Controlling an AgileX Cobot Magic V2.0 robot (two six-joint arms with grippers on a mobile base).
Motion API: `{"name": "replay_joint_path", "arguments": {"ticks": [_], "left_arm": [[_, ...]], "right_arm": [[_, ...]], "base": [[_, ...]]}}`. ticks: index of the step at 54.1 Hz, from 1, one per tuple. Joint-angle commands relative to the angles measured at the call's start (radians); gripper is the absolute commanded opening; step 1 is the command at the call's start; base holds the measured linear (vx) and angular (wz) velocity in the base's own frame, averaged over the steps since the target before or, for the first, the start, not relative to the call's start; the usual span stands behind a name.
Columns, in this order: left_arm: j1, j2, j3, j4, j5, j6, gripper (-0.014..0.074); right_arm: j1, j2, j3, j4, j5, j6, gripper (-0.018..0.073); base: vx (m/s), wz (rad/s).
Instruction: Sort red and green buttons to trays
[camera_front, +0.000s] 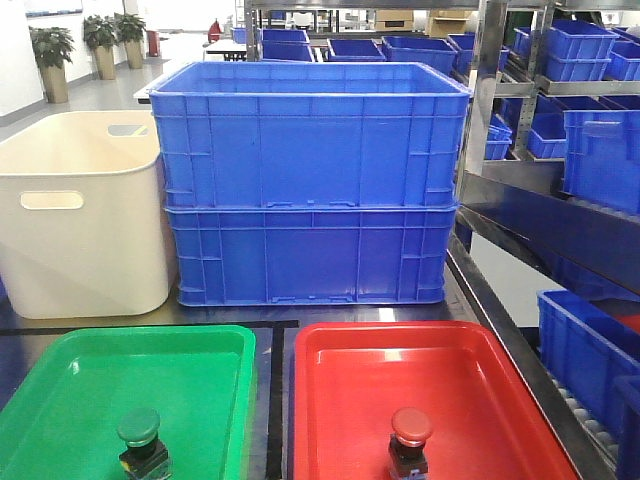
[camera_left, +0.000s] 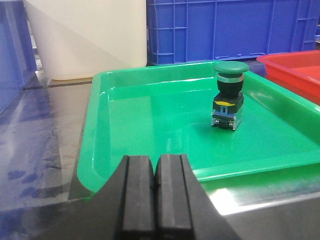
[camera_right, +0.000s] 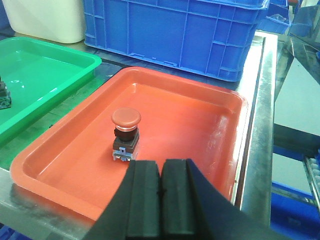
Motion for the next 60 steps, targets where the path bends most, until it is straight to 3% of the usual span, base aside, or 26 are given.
{"name": "replay_joint_path", "arguments": {"ticks": [1, 10, 14, 15, 26, 29, 60], "left_arm": [[0.003, -0.004, 0.005, -0.001, -0.086, -0.001, -0.0006], [0.003, -0.004, 0.005, -0.001, -0.086, -0.001, -0.0006], [0.003, -0.004, 0.005, -0.001, -0.086, -0.001, -0.0006], [0.003, -0.004, 0.005, -0.001, -0.086, -0.001, -0.0006], [0.003, -0.004, 0.005, -0.001, -0.086, -0.001, -0.0006], [0.003, -0.004, 0.005, -0.001, -0.086, -0.001, -0.0006], [0.003, -0.004, 0.005, -0.001, -0.086, -0.001, -0.0006]], "right_arm": [[-0.001, -0.005, -0.015, -0.012, -0.089, -0.014, -0.001], [-0.116, -0.122, 0.189, 0.096, -0.2, -0.011, -0.001], [-0.178, -0.202, 0.311, 0.096, -0.2, -0.011, -0.001], [-0.194, -0.226, 0.348, 0.091, -0.401, -0.011, -0.001], [-0.295, -0.475, 0.615, 0.077, -0.545, -0.007, -0.001], [-0.307, -0.518, 0.608, 0.073, -0.485, -0.007, -0.001], [-0.309, -0.513, 0.609, 0.073, -0.497, -0.007, -0.001]], "base": [[0.0, 0.0], [0.0, 0.0], [0.0, 0.0], [0.0, 0.0], [0.0, 0.0], [0.0, 0.0], [0.0, 0.0]]}}
